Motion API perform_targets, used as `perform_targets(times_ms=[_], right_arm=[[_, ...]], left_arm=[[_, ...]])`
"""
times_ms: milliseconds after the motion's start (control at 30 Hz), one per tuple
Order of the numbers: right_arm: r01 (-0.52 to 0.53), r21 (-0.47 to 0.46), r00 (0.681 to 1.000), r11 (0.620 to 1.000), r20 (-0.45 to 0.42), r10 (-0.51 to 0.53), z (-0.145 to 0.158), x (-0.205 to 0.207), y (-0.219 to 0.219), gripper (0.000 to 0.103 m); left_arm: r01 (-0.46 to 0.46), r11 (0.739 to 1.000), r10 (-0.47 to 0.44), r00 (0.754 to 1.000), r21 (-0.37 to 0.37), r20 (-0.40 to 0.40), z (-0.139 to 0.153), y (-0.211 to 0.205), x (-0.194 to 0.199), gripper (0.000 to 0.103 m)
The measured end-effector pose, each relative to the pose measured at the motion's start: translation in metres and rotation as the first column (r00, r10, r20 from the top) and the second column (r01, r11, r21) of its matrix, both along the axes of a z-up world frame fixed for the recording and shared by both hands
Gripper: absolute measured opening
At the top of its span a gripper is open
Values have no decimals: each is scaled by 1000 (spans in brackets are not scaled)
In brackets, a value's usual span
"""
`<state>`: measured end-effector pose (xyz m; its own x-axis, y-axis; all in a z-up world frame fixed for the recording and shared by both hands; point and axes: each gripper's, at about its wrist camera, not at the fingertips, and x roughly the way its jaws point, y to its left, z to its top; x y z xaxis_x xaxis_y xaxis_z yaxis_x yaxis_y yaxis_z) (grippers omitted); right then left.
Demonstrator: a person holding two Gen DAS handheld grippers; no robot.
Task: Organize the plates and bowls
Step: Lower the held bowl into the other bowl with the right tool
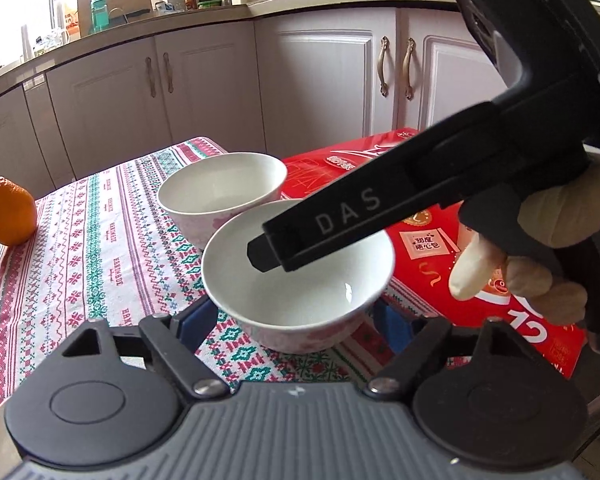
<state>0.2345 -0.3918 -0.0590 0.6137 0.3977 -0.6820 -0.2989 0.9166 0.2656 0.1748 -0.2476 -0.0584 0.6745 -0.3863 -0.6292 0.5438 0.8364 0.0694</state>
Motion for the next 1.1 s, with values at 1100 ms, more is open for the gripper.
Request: perform_targets(times_ms=[1100], right_arm=[[-47, -16, 997, 999, 60, 48, 62, -76, 65, 75]], left_arm=[[84, 996, -84, 996, -1, 19, 61, 69, -53, 84]])
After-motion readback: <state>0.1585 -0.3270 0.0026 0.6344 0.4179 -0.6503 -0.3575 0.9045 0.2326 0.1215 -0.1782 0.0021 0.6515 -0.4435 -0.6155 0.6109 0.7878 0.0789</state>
